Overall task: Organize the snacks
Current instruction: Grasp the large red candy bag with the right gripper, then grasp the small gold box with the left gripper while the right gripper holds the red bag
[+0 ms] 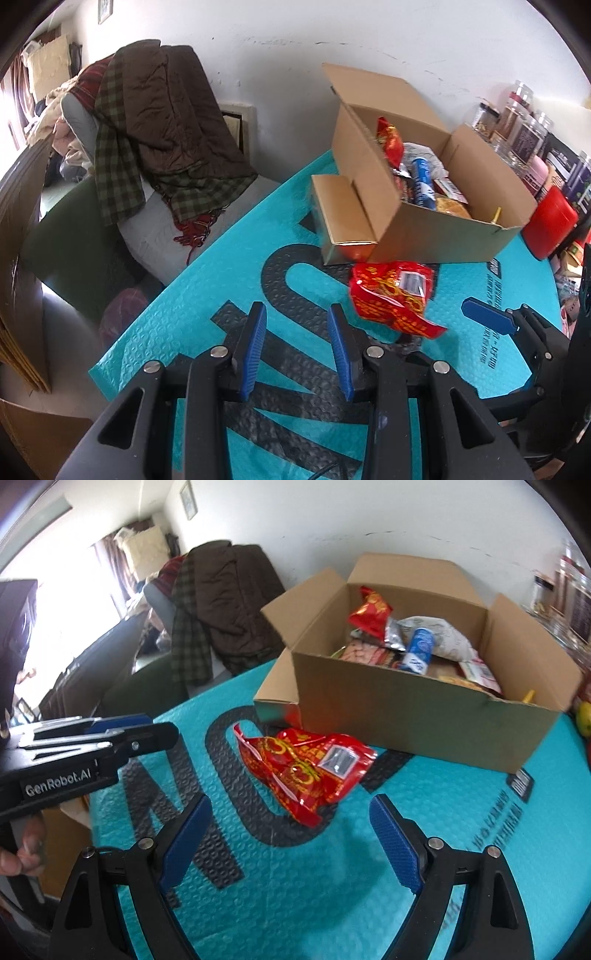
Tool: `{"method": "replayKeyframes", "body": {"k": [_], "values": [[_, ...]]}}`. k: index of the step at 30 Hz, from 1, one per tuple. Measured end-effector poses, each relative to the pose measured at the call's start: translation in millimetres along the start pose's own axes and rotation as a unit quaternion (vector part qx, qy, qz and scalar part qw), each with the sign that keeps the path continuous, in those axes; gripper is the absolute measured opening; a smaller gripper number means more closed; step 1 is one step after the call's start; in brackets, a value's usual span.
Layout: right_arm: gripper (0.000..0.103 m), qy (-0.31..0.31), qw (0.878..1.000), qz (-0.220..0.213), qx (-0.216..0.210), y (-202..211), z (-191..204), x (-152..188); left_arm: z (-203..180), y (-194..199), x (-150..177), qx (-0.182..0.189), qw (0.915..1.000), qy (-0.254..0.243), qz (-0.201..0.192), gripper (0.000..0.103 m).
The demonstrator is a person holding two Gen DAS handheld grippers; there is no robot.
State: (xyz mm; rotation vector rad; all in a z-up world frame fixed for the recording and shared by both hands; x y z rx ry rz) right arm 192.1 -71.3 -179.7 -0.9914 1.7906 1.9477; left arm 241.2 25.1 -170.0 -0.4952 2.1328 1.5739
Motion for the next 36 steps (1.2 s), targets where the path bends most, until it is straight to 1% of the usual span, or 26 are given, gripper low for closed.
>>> {"method": "replayKeyframes", "body": {"k": [4,10,13,14,16,18,19,21,24,28,30,31,32,33,36], "values": [[0.087,0.019,1.0,0.004,0.002,-15,1,-6,3,-8,-6,0.0,1.0,0.005,0.004,0.034],[0.081,0.044,0.999,0.02,-0.006,-35,4,-11,0,-21,-16,0.01,0.9999,0.006,0.011,0.034],[0.069,0.054,0.998,0.03,-0.008,-44,3,-9,-6,-26,-19,0.014,0.9998,-0.001,0.014,0.034],[0.058,0.058,0.998,0.031,-0.011,-45,4,-8,-8,-28,-19,0.015,0.9998,-0.004,0.015,0.034],[0.055,0.062,0.998,0.026,-0.018,-43,5,-7,-13,-31,-21,0.02,0.9996,-0.009,0.018,0.034],[0.046,0.057,0.998,0.026,-0.027,-40,3,-4,-19,-35,-22,0.028,0.9993,-0.011,0.021,0.034],[0.045,0.052,0.998,0.028,-0.033,-37,1,0,-23,-36,-22,0.032,0.9992,-0.012,0.022,0.034],[0.044,0.044,0.998,0.031,-0.031,-32,-5,6,-30,-40,-22,0.036,0.999,-0.015,0.023,0.034],[0.044,0.027,0.999,0.038,-0.016,-21,-18,19,-41,-47,-22,0.042,0.9986,-0.02,0.022,0.034],[0.044,0.003,0.999,0.043,-0.001,-11,-35,31,-49,-56,-25,0.032,0.999,-0.029,0.012,0.034],[0.044,-0.007,0.999,0.044,0.004,-7,-43,36,-52,-60,-26,0.033,0.9989,-0.029,0.014,0.034],[0.043,-0.012,0.999,0.044,0.004,-5,-46,38,-53,-61,-26,0.039,0.9987,-0.028,0.017,0.034],[0.04,-0.015,0.999,0.045,0.002,-5,-47,39,-56,-62,-25,0.046,0.9983,-0.03,0.02,0.034],[0.04,-0.018,0.999,0.044,0.0,-5,-48,39,-57,-62,-24,0.046,0.9982,-0.032,0.021,0.034],[0.04,-0.019,0.999,0.044,-0.003,-2,-49,41,-59,-64,-26,0.034,0.9984,-0.043,0.012,0.034]]}}
Point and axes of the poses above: each gripper's, at about its wrist camera, not at the fingertips, and y roughly against the way its jaws point, z to its left, x to its underside, the point moved 10 cm from there along -y, roughly the way its jaws point, and after that the axes turned 15 degrees about y, right-handed, at the moved point
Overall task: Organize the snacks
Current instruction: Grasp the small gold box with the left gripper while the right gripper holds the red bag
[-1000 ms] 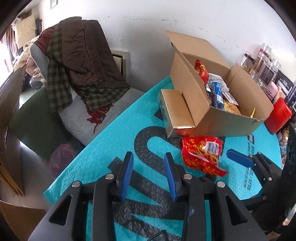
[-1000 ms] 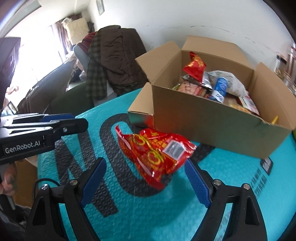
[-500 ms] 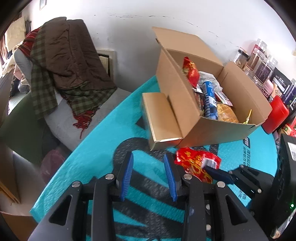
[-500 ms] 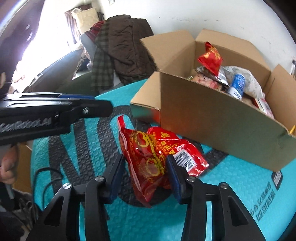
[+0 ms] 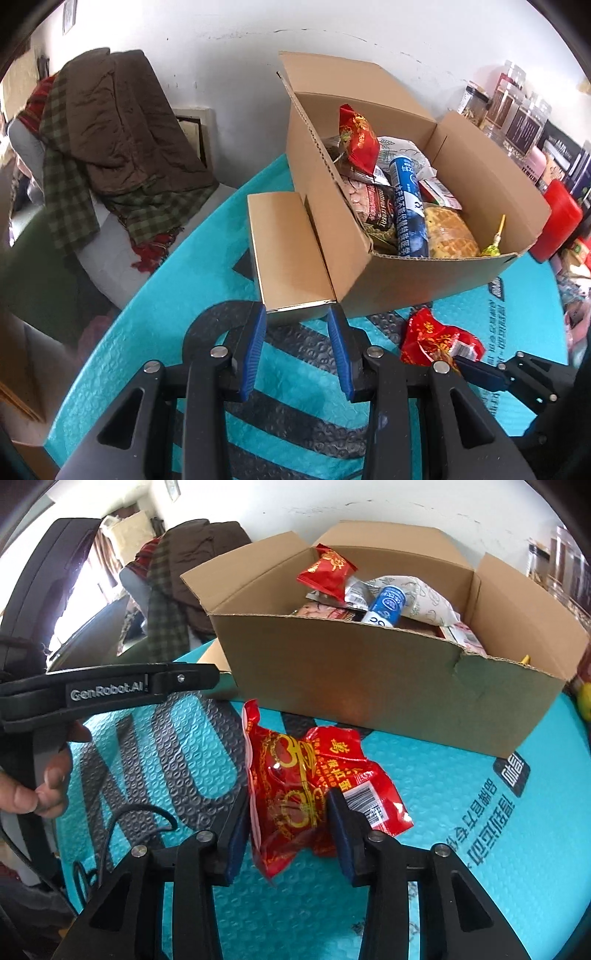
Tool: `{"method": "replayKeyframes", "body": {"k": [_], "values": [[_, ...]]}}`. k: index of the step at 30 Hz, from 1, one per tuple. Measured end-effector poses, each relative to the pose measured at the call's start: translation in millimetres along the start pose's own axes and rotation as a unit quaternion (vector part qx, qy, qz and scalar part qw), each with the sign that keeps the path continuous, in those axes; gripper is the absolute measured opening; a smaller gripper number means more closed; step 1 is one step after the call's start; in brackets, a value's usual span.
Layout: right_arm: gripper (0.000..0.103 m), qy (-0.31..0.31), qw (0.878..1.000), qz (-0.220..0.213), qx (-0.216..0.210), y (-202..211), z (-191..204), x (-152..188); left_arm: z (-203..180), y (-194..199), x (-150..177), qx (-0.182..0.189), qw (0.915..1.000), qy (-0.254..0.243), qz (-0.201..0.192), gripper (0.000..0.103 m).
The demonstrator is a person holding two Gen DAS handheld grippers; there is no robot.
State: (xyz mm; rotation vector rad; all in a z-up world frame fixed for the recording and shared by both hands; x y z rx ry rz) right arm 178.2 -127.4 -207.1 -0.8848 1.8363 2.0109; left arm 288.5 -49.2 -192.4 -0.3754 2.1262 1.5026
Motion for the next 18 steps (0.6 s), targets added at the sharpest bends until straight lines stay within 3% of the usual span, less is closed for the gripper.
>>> {"method": "replayKeyframes", "body": {"k": [4,12,18], "values": [[0.04,0.001,1.0,-0.002,0.001,3,-3,2,1,-3,-4,0.0,1.0,0.004,-0.004,0.034],[0.04,-0.003,1.0,-0.002,-0.003,-4,1,-2,34,-16,-12,-0.042,0.9986,0.032,-0.002,0.034],[0.04,-0.006,1.0,-0.001,-0.003,-4,1,-2,28,-4,-15,-0.005,0.9995,0.026,-0.015,0.034]]}}
Point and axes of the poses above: each gripper's, at about its wrist camera, not at the fingertips, and y roughly against the way its jaws point, z to its left, x to its underside, the point moved 10 cm from there along -y, roughly the way its jaws point, and after that the axes turned 15 degrees about y, right-handed, at the moved point
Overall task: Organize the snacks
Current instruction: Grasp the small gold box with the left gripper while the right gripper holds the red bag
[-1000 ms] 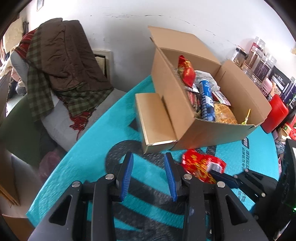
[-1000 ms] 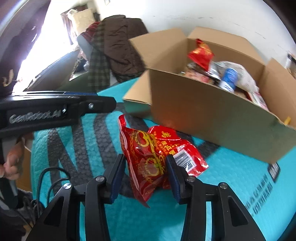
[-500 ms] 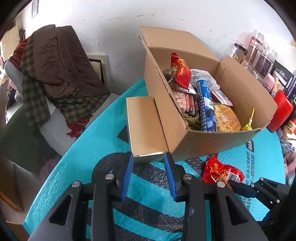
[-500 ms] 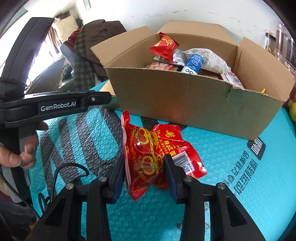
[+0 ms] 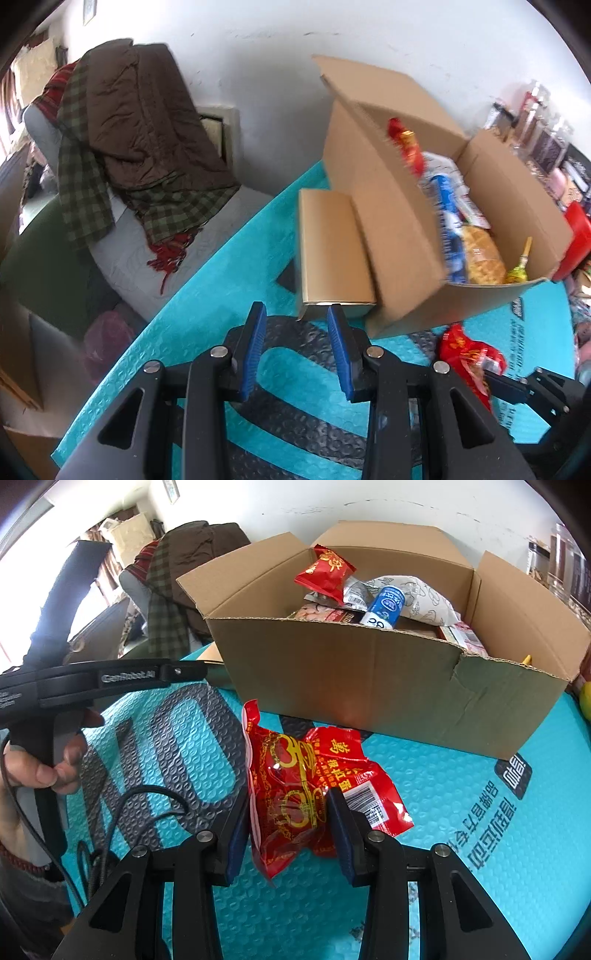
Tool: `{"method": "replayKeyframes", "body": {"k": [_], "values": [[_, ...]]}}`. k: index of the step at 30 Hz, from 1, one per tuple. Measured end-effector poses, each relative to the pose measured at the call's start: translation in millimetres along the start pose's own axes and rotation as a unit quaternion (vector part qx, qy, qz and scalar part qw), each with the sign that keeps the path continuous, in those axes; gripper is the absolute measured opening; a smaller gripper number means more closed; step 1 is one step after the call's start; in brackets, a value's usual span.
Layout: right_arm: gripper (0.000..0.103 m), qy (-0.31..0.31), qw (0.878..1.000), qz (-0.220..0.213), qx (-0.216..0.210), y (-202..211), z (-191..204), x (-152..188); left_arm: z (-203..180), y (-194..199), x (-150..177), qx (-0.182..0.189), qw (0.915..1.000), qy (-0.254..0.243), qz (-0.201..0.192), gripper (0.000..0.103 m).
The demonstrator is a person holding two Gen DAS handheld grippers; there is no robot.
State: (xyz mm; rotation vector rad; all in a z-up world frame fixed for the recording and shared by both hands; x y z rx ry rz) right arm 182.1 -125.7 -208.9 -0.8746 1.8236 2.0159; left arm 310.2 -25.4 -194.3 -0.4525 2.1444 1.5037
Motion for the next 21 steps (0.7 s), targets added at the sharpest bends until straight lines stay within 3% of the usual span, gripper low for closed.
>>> {"method": "replayKeyframes", "body": {"k": [6,11,16,19,21], "values": [[0.04,0.0,1.0,0.0,-0.003,0,1,0,-24,6,1,0.037,0.9991,-0.021,-0.003,0.034],[0.04,-0.001,1.0,0.001,-0.006,0,1,-1,-33,-5,1,0.034,0.9986,-0.039,0.006,0.034],[0.04,0.001,1.0,0.004,-0.005,-1,0,-1,-32,-10,-5,-0.001,0.9983,-0.058,-0.003,0.035],[0.04,0.006,1.0,0.005,-0.003,-1,0,-2,-25,-15,-8,-0.032,0.9982,-0.05,-0.006,0.054],[0.04,0.005,1.0,0.005,-0.004,-2,-1,-2,-17,-16,-12,-0.03,0.9988,-0.038,-0.009,0.062]]}}
Point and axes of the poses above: each gripper's, at about its wrist camera, not at the fingertips, and y roughly against the way its jaws point, z to its left, x to its underside, the point moved 10 cm from there along -y, roughly the way its jaws point, and after that the axes turned 15 degrees about y, right-handed, at the moved point
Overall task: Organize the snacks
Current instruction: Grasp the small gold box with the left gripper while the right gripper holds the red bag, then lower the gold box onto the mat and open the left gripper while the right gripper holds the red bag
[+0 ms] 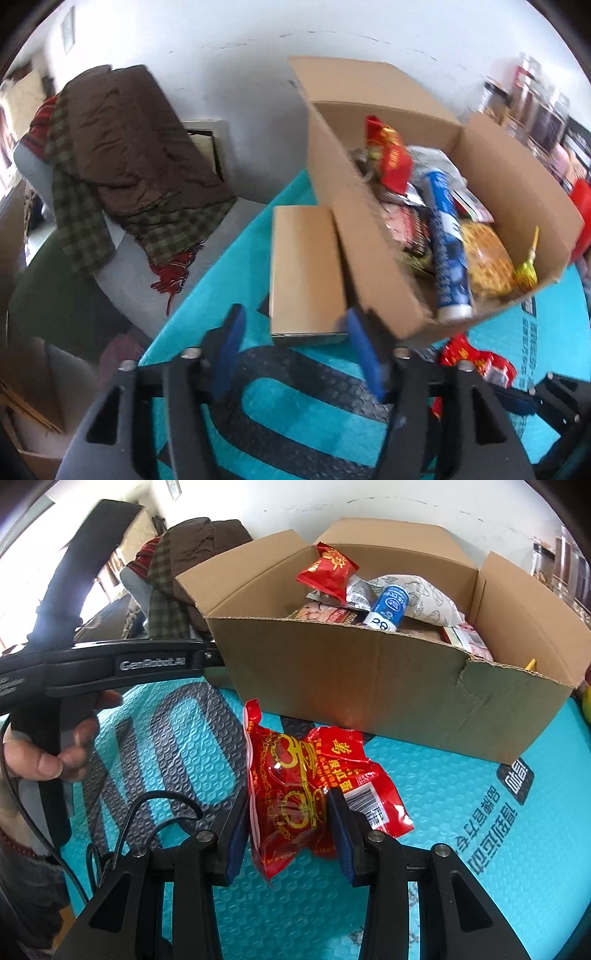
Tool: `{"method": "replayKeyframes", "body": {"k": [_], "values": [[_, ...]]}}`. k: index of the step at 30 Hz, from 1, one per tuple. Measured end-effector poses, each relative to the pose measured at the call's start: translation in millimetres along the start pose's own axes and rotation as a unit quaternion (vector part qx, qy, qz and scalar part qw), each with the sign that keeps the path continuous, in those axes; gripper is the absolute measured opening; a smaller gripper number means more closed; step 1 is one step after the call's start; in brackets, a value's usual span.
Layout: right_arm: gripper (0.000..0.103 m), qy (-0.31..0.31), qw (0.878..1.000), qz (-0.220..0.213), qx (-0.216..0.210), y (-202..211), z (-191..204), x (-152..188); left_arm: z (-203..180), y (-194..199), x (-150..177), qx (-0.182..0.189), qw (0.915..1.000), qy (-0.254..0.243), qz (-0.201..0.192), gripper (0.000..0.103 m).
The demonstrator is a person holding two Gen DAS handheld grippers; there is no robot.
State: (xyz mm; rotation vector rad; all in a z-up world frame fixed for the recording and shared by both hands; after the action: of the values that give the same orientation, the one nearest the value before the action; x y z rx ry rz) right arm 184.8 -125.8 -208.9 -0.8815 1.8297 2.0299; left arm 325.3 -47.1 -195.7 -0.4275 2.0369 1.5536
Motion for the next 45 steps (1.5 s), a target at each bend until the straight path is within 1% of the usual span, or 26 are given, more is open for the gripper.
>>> {"method": "replayKeyframes", "body": {"k": [2,4,9,10,11,12,14,16,25,31,36,45], "values": [[0.04,-0.003,1.0,-0.001,-0.003,0,-1,0,5,-3,-2,0.016,0.9997,0.016,0.005,0.066],[0.04,-0.004,1.0,0.0,-0.004,-1,-1,-1,7,-5,-3,0.028,0.9993,0.023,0.009,0.066],[0.04,0.0,1.0,0.002,0.0,-2,0,-2,3,-7,-7,0.032,0.9994,0.01,-0.01,0.066],[0.04,0.0,1.0,0.002,0.0,-2,0,-2,2,-7,-7,0.04,0.9991,0.011,-0.009,0.062],[0.04,-0.001,1.0,0.002,0.0,-2,0,-1,0,-8,-6,0.053,0.9985,0.012,-0.003,0.049],[0.04,-0.002,1.0,0.002,-0.001,-2,0,-1,-4,-8,-4,0.073,0.9972,0.018,0.006,0.045],[0.04,-0.002,1.0,0.002,-0.001,-1,0,-1,-6,-7,-5,0.061,0.9982,0.001,0.001,0.045],[0.04,-0.002,1.0,0.002,0.0,-1,0,-1,-8,-6,-3,0.056,0.9984,-0.006,0.0,0.044],[0.04,-0.001,1.0,0.002,0.002,1,2,1,-6,9,15,0.065,0.9976,-0.01,0.021,0.044],[0.04,0.001,1.0,0.003,0.002,5,8,9,-2,31,42,0.065,0.9973,-0.011,0.032,0.044],[0.04,0.003,1.0,0.006,0.003,12,16,19,-2,54,73,0.065,0.997,-0.011,0.041,0.044],[0.04,0.0,1.0,0.009,0.004,33,32,53,-8,93,126,0.075,0.9956,-0.013,0.055,0.043]]}}
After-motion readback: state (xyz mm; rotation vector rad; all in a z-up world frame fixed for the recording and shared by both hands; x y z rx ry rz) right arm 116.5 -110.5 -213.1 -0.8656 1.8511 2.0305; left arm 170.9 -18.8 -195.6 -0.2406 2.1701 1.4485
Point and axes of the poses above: each gripper's, at about its wrist camera, not at the fingertips, and y roughly against the way its jaws point, z to its left, x to its underside, the point moved 10 cm from there along -y, roughly the way its jaws point, and after that the axes turned 15 degrees about y, right-handed, at the moved point
